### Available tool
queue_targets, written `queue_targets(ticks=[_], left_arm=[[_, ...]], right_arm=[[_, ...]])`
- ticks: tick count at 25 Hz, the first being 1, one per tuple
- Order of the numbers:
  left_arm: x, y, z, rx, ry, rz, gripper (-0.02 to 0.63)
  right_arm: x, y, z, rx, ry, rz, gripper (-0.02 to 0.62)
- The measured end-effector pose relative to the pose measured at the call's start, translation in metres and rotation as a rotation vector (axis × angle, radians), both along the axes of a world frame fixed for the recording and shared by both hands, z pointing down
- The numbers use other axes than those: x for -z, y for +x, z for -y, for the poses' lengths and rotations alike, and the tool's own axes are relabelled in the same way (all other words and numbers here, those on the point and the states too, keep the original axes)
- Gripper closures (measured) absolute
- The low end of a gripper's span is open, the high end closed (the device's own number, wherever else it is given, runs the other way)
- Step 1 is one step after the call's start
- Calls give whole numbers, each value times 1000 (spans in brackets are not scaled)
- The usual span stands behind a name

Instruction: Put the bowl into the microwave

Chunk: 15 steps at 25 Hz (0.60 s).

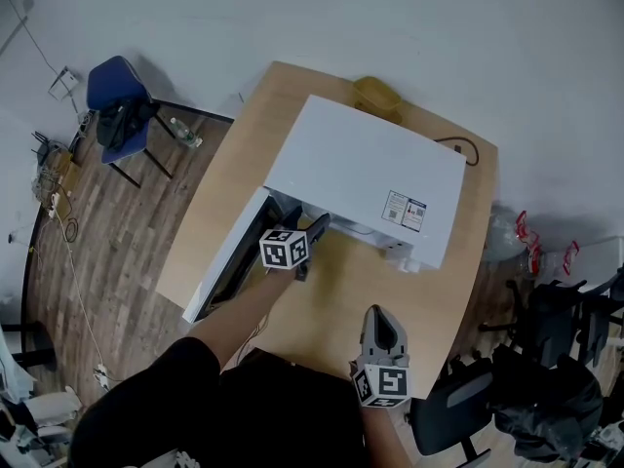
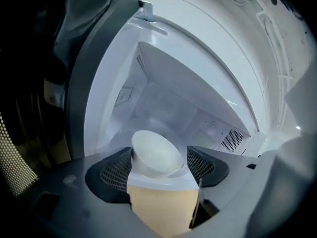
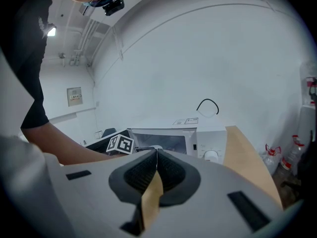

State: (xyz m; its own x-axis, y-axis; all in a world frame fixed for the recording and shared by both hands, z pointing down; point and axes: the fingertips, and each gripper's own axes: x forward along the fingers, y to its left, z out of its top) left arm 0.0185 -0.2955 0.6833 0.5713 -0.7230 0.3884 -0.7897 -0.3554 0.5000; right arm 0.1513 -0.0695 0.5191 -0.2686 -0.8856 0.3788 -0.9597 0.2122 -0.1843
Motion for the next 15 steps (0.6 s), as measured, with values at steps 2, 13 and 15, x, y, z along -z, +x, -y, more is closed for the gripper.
queue_targets(ticks=[2,13,15], left_arm=[[-2,4,-2,-17,3,17,281],[-15,21,3,-126,31,198,281],[-17,23,6,-120,31,191,281]], right_arm=[[-3,-3,-3,10,-6,-1,534],[-4,0,-5,6,-6,14,534],[-6,5,-3,-2,-9,14,534]])
